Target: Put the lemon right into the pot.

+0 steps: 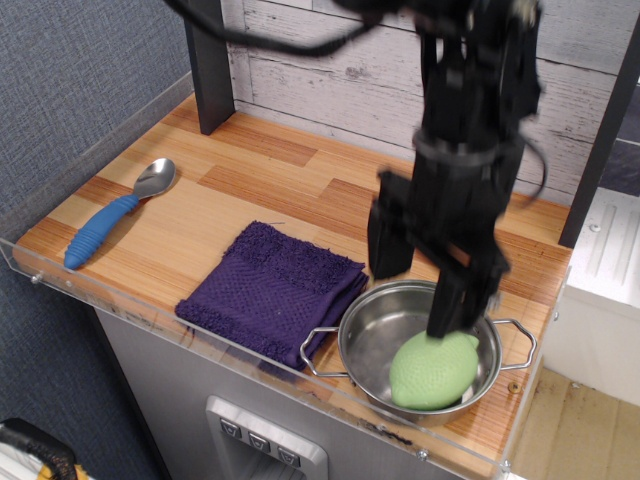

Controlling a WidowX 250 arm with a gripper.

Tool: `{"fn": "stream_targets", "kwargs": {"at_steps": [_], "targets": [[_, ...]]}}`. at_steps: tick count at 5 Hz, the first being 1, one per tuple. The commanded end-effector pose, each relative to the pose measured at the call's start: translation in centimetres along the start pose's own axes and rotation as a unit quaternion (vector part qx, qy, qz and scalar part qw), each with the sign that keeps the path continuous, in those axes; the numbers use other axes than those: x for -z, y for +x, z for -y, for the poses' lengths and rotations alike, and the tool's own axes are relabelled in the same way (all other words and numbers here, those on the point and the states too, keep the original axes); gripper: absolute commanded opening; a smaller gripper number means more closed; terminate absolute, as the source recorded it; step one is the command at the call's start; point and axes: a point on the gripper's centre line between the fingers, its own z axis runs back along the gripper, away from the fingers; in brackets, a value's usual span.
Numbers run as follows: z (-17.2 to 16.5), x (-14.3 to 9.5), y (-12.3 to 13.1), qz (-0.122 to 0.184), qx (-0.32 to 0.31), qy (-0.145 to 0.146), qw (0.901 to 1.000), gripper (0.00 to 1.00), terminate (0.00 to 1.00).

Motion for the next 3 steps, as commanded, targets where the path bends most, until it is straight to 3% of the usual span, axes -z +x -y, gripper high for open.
{"fn": "stream_targets", "kwargs": {"at_steps": [1, 3], "targets": [[-6.3, -11.5, -1.3, 0.113, -0.157, 0.07, 0.9787, 1.0, 0.0], [-8.4, -8.8, -1.4, 0.077, -0.196, 0.043, 0.9767, 1.0, 0.0]]}}
